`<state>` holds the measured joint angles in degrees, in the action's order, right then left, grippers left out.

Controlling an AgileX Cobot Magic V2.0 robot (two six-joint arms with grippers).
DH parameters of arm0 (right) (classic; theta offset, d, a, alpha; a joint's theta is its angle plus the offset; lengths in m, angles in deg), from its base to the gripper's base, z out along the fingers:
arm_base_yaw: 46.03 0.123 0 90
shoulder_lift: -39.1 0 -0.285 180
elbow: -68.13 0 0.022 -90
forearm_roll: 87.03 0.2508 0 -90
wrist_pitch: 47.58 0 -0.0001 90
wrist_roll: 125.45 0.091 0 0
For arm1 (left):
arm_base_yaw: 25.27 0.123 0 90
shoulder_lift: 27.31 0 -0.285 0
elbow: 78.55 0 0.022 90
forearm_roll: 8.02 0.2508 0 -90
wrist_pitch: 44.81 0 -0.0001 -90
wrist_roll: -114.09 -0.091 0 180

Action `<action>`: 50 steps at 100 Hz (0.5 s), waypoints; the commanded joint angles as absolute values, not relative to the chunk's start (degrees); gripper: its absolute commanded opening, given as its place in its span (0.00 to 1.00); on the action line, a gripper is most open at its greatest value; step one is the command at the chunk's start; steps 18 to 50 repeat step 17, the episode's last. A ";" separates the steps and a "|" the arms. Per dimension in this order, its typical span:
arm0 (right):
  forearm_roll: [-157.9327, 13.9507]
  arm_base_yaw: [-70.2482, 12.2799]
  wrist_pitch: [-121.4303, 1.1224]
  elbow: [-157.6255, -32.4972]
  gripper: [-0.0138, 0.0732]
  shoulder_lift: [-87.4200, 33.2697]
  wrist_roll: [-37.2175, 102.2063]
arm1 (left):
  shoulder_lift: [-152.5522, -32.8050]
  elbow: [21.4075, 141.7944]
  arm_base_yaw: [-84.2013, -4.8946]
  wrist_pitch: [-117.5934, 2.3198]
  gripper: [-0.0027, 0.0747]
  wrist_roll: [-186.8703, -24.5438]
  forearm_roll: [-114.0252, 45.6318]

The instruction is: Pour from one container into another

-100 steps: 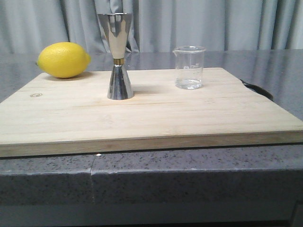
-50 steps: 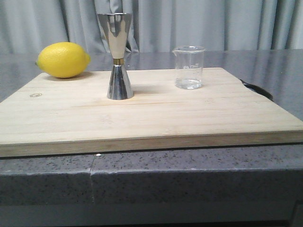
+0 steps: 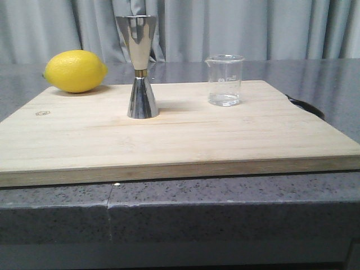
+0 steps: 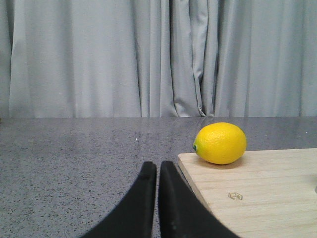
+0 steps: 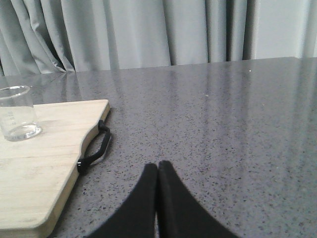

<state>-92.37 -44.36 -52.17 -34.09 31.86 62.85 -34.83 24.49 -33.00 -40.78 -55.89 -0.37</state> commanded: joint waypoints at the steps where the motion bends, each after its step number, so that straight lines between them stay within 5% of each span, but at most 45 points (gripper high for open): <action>1: -92.47 -44.69 -47.58 -32.60 0.08 32.83 62.86 | -33.28 23.72 -32.91 -36.76 0.01 -55.72 -0.99; 50: -92.47 -44.69 -47.58 -32.60 0.08 32.83 62.86 | -33.28 23.72 -32.91 -36.76 0.01 -55.72 -0.99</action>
